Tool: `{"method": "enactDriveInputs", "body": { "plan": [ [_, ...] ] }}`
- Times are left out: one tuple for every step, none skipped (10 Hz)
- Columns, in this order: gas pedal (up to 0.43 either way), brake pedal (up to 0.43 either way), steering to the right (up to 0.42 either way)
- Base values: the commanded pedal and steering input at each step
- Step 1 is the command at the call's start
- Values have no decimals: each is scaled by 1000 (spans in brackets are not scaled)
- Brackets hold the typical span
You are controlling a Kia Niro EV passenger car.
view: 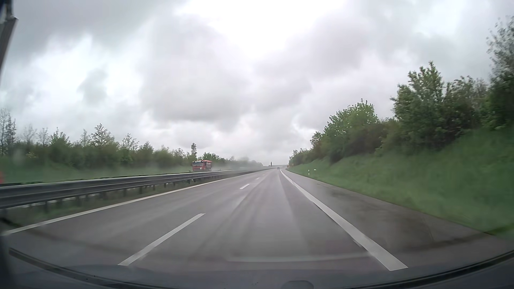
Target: Follow the waypoints while adhering to traffic rules and regulations
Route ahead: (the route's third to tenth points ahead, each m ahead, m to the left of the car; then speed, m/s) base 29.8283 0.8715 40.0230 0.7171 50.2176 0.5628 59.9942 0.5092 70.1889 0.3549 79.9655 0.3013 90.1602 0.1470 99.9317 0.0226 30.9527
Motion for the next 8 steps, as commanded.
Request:
{"method": "enactDriveInputs", "body": {
  "plan": [
    [299,0,0],
    [299,0,0],
    [299,0,0],
    [299,0,0],
    [299,0,0],
    [299,0,0],
    [299,0,0],
    [299,0,0]
  ]
}}
